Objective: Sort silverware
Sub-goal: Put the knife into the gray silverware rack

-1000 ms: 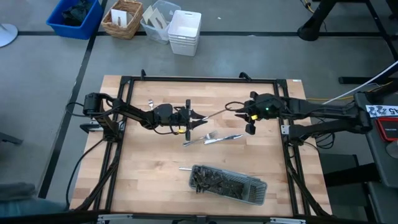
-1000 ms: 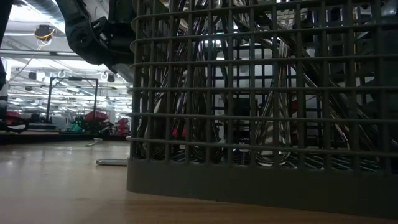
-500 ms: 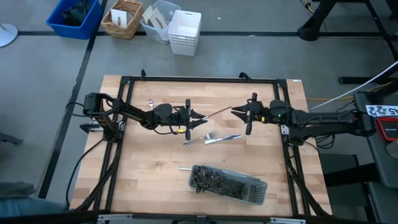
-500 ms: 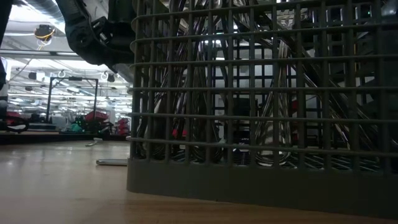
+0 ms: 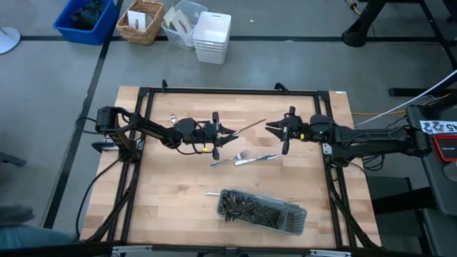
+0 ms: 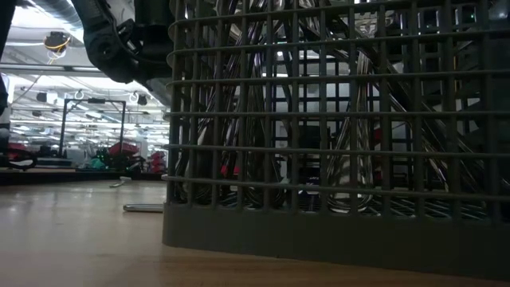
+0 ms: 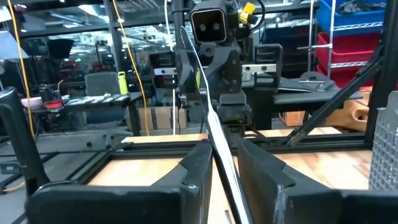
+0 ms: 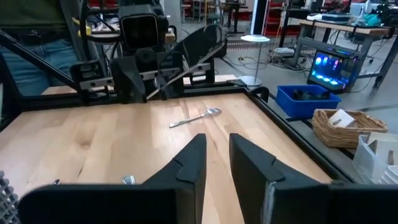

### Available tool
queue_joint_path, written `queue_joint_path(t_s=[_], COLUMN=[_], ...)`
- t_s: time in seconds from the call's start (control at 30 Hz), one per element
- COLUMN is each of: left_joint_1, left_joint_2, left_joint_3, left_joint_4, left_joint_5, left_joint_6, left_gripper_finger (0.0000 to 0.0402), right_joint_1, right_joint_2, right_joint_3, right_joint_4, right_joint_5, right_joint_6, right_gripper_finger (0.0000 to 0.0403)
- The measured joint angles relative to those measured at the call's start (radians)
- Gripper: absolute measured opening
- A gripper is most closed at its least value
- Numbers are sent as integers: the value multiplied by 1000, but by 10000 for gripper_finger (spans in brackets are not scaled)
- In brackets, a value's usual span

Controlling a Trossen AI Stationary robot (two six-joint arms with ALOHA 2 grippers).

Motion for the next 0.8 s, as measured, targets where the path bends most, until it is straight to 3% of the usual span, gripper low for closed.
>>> queue_joint_path(t_s=[0.4,0.6,0.8], left_joint_1=[0,-3,-8], left_joint_2=[0,0,0], left_joint_3=[0,0,0], left_joint_4=[3,41,77], left_joint_5=[0,8,27], left_joint_6=[-6,-6,2], left_gripper_finger=[63,63,63], right_joint_1=[0,0,0], right_joint_2=[7,72,159], right_joint_3=[0,0,0], right_joint_4=[110,271,404], right_joint_5=[-2,-105,-113], right_joint_6=[5,14,13], right_gripper_finger=[180,183,178])
